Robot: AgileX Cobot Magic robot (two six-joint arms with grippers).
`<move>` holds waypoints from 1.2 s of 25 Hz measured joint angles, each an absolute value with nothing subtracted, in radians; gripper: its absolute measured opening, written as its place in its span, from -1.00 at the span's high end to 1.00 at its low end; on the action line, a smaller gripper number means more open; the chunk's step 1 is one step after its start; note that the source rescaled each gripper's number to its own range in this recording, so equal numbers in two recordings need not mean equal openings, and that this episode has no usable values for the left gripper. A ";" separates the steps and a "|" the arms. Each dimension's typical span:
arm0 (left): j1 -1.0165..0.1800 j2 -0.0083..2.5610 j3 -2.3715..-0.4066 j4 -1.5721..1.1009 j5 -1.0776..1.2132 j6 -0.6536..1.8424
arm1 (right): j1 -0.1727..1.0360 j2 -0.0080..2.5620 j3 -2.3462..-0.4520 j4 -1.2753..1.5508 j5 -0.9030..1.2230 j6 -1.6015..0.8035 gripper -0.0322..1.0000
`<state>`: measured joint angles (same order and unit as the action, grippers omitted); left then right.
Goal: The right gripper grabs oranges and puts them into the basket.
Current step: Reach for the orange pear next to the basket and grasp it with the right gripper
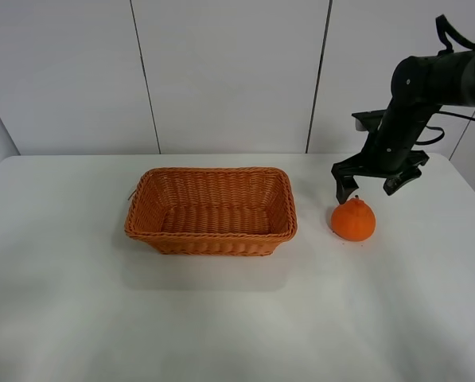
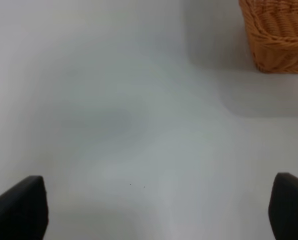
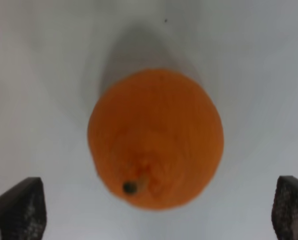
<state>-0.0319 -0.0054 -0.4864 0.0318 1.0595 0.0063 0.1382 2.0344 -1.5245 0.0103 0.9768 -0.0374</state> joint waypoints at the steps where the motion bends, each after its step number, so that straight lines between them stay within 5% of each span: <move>1: -0.032 -0.005 -0.486 0.032 1.060 0.006 | 0.138 2.048 -1.525 0.010 0.973 -0.037 -1.00; 24: -0.032 -0.005 -0.486 0.032 1.060 0.006 | 0.138 2.206 -1.526 0.022 0.862 -0.011 -0.95; 27: -0.032 -0.005 -0.486 0.032 1.060 0.006 | 0.138 2.206 -1.526 0.021 0.863 -0.011 -0.57; 30: -0.032 -0.005 -0.486 0.032 1.060 0.006 | 0.138 2.206 -1.528 0.017 0.872 -0.011 0.53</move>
<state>-0.0319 -0.0054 -0.4864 0.0318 1.0595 0.0063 0.1382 2.2062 -1.5277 0.0173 0.8715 -0.0111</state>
